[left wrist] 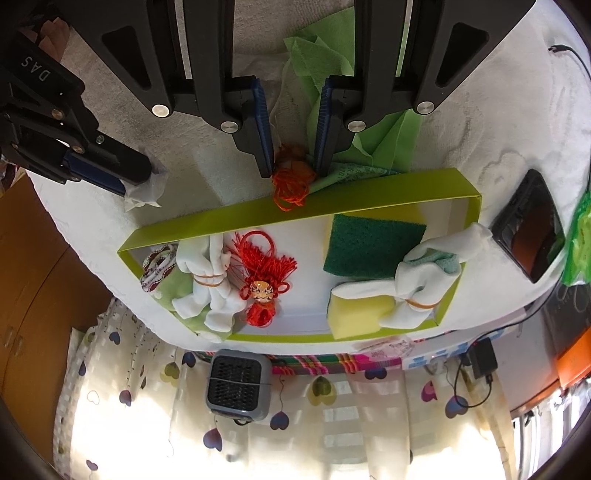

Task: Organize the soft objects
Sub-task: 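Grasp white crumpled tissue with right tool while left tool grasps orange tassel ornament, then lift and carry orange tassel with left tool while right tool carries tissue over lid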

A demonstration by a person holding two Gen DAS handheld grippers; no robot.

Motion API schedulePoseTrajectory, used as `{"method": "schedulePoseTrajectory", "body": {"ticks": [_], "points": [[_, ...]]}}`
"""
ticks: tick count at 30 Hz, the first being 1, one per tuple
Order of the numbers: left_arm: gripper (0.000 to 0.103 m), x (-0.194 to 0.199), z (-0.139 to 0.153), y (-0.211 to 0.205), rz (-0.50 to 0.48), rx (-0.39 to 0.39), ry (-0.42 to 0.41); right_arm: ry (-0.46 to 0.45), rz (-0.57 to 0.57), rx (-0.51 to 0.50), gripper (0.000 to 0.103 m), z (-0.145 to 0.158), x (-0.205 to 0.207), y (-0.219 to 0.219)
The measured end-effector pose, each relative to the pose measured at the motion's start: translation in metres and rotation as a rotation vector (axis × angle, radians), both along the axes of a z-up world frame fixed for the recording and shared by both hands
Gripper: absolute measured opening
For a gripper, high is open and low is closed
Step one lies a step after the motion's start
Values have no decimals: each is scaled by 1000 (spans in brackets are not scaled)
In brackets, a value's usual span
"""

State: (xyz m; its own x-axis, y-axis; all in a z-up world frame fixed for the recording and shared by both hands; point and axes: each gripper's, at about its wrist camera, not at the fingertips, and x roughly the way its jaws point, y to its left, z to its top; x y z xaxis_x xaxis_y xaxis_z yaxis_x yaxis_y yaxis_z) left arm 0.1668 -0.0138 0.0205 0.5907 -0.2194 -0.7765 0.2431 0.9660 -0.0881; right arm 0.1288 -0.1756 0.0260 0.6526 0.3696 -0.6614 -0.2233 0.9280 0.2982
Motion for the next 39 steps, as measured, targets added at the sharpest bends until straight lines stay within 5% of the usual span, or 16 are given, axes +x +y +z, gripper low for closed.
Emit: {"method": "schedulePoseTrajectory", "body": {"ticks": [39], "points": [[21,-45,37,-3,-61,-128,-78,-52,-19,-3,22,13,-18,-6]]}}
